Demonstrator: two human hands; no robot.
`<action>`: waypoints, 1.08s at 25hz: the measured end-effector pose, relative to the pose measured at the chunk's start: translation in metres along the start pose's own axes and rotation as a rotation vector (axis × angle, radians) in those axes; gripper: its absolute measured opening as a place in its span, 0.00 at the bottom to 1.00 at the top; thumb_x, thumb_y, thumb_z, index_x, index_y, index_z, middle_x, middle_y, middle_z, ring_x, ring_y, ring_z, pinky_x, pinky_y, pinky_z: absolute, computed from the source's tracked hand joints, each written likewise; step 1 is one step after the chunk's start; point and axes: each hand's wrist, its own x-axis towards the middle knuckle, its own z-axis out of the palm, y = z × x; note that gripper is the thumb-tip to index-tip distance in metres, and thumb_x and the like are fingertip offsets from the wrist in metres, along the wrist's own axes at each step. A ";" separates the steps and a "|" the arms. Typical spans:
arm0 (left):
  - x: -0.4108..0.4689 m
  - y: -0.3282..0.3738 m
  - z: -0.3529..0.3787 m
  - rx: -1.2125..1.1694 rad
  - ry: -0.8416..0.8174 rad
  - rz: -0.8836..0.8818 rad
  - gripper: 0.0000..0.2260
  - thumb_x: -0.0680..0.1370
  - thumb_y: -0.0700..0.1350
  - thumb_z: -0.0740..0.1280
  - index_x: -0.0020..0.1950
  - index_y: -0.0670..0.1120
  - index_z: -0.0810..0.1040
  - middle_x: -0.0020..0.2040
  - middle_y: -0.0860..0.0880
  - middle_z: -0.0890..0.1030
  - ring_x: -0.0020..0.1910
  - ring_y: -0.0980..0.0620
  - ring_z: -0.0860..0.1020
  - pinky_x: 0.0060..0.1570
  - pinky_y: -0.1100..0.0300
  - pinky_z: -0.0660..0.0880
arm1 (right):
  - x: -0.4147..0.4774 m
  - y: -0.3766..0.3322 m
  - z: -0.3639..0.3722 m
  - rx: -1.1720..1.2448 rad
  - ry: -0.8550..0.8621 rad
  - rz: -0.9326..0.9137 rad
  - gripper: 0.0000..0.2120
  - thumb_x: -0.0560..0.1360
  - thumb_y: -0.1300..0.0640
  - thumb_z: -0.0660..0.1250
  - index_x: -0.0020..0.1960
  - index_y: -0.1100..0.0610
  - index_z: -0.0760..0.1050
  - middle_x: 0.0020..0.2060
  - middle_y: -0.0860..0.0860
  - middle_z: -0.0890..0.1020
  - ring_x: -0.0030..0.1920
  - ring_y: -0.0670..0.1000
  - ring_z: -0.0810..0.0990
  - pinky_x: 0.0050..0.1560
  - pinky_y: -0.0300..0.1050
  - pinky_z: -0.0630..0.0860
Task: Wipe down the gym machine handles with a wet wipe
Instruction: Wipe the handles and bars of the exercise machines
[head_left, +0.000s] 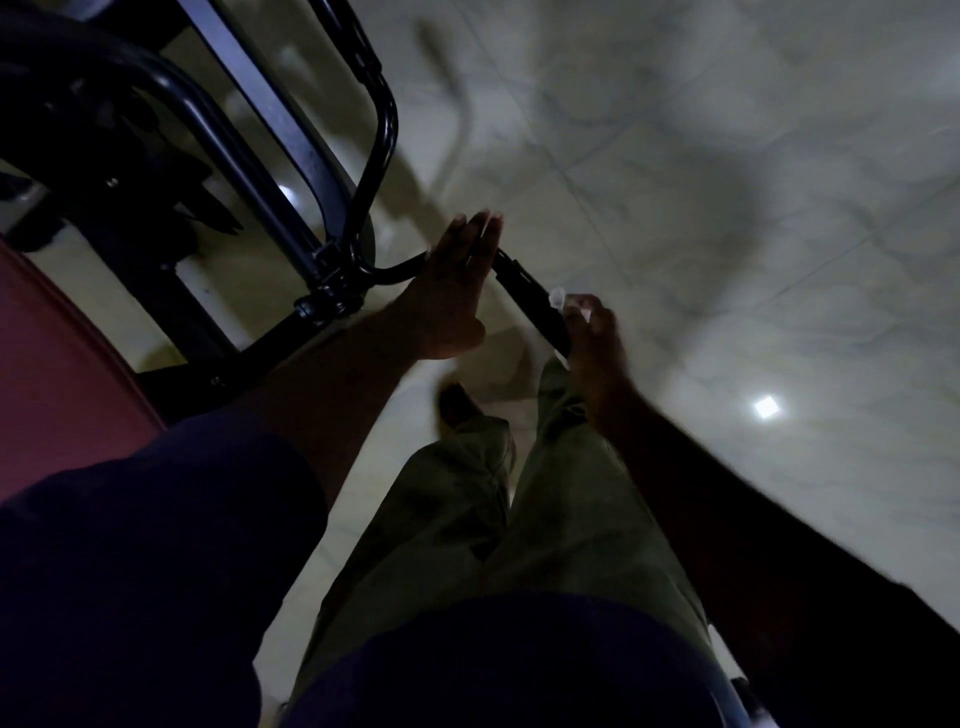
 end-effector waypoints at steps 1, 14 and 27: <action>-0.001 0.000 0.000 0.010 0.004 0.012 0.52 0.67 0.42 0.66 0.84 0.46 0.38 0.85 0.43 0.41 0.84 0.40 0.39 0.79 0.34 0.49 | -0.007 0.004 0.009 -0.118 0.046 0.009 0.19 0.83 0.41 0.58 0.63 0.52 0.77 0.58 0.57 0.82 0.56 0.53 0.81 0.58 0.51 0.79; -0.007 0.008 -0.006 -0.280 0.128 -0.071 0.50 0.69 0.29 0.65 0.84 0.45 0.41 0.85 0.44 0.41 0.83 0.46 0.39 0.81 0.39 0.45 | 0.042 -0.058 0.000 -0.058 -0.406 0.571 0.15 0.83 0.55 0.56 0.47 0.58 0.78 0.32 0.55 0.80 0.24 0.51 0.74 0.27 0.39 0.69; -0.031 0.055 0.021 -1.108 0.753 -0.959 0.47 0.66 0.43 0.63 0.85 0.46 0.52 0.84 0.46 0.56 0.82 0.46 0.58 0.78 0.43 0.63 | 0.040 -0.060 0.030 -0.702 -0.326 -0.226 0.25 0.78 0.29 0.53 0.60 0.50 0.65 0.49 0.53 0.81 0.50 0.59 0.82 0.55 0.59 0.79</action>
